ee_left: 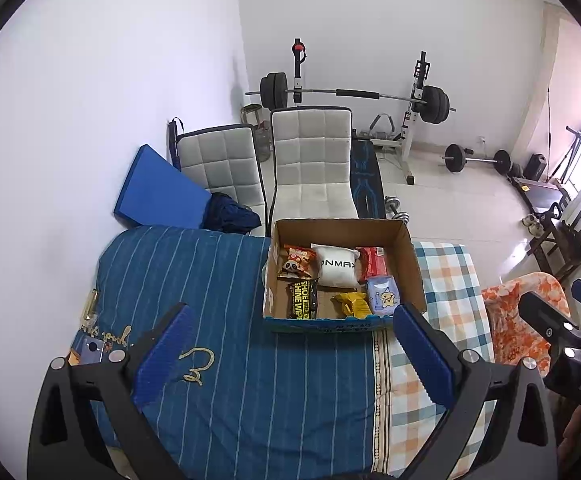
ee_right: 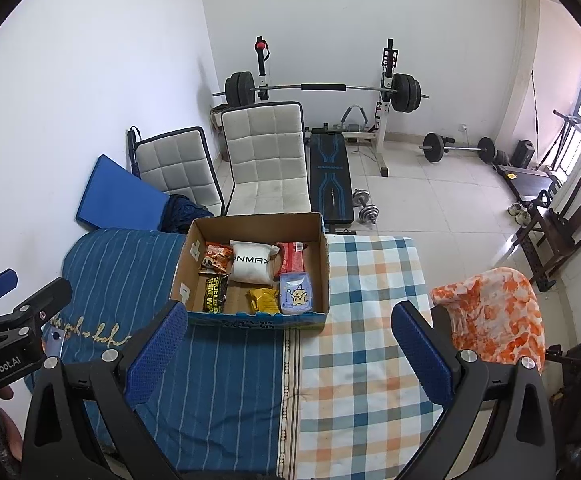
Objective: Organize soft objects
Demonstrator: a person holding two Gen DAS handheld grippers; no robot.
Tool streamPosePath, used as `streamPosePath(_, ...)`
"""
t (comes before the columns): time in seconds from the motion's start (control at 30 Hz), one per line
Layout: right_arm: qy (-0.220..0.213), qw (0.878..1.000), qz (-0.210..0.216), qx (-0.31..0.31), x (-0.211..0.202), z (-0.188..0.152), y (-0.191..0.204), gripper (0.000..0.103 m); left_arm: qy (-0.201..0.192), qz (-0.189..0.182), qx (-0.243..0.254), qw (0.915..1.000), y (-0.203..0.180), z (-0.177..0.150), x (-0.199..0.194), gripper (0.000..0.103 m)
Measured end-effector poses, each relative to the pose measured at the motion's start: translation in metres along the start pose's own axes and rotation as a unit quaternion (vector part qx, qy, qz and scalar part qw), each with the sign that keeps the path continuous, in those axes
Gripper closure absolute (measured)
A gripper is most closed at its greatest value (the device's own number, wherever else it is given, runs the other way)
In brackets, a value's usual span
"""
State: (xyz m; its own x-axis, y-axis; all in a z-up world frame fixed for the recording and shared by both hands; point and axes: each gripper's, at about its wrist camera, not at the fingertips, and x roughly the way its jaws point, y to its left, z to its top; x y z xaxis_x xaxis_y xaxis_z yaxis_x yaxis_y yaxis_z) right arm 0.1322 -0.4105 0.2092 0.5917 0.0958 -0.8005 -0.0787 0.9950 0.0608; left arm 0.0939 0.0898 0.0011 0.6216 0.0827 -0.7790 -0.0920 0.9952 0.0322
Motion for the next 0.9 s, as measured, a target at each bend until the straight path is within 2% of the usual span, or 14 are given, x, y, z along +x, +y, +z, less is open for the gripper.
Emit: streamPosePath(0.9,-0.001,1.000,-0.008,0.001,-0.0024,-0.0006,-0.0054,0.000,0.001,-0.001,-0.006,1.0000,-0.0010,-0.0065,0.0030,0.001)
